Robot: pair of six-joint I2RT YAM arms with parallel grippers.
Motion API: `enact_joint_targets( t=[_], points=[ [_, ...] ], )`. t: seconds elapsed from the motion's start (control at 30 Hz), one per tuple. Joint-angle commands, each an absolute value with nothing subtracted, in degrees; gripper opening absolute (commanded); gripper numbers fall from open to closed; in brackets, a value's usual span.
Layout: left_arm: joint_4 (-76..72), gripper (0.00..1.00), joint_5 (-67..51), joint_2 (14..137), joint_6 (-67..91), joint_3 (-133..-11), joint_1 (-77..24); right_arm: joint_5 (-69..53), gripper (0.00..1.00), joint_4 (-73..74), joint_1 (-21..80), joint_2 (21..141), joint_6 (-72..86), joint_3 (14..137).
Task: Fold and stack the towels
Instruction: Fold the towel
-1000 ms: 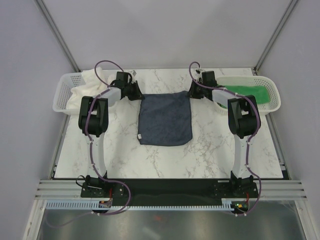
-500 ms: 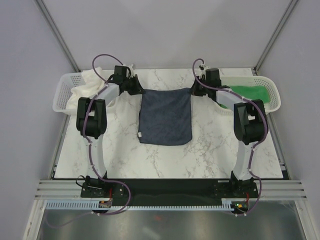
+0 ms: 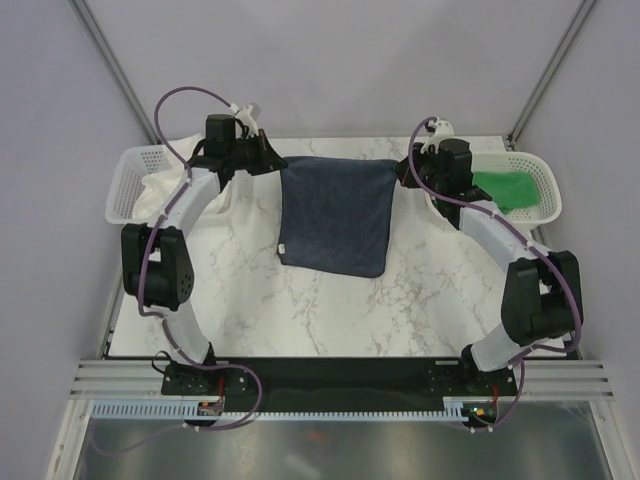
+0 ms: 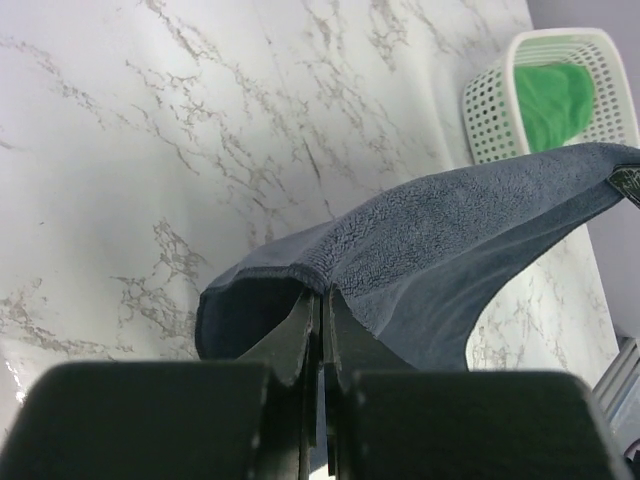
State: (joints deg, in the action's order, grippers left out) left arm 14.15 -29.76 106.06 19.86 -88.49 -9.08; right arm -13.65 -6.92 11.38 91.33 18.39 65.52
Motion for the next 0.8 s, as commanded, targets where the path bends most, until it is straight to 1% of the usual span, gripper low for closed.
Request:
enact_joint_targets(
  t=[0.0, 0.27, 0.47, 0.63, 0.67, 0.77],
  points=[
    [10.91, 0.02, -32.16, 100.38, 18.37, -85.35, -8.96, -14.32, 0.00, -9.58, 11.08, 86.14, 17.14, 64.25],
    [4.32, 0.02, -31.47, 89.49, 20.74, -77.26, -9.93, -18.10, 0.00, -5.10, 11.16, 77.97, 17.23, 66.53],
    [3.69, 0.02, -30.67, 85.70, 21.88, -75.41, -11.69, -20.39, 0.00, -3.43, 11.34, 74.54, 17.23, 67.50],
    [3.69, 0.02, -30.67, 79.29, 21.88, -71.29, -12.48, -23.11, 0.00, -3.43, 11.34, 70.59, 16.96, 67.50],
    [0.73, 0.02, -23.54, 78.32, 23.19, -70.76, -12.39, -23.20, 0.00, -3.43, 11.42, 70.05, 17.14, 67.59],
    [0.26, 0.02, -21.19, 73.84, 23.38, -69.61, -13.01, -23.20, 0.00, -3.34, 11.42, 67.16, 18.19, 67.59]
  ],
)
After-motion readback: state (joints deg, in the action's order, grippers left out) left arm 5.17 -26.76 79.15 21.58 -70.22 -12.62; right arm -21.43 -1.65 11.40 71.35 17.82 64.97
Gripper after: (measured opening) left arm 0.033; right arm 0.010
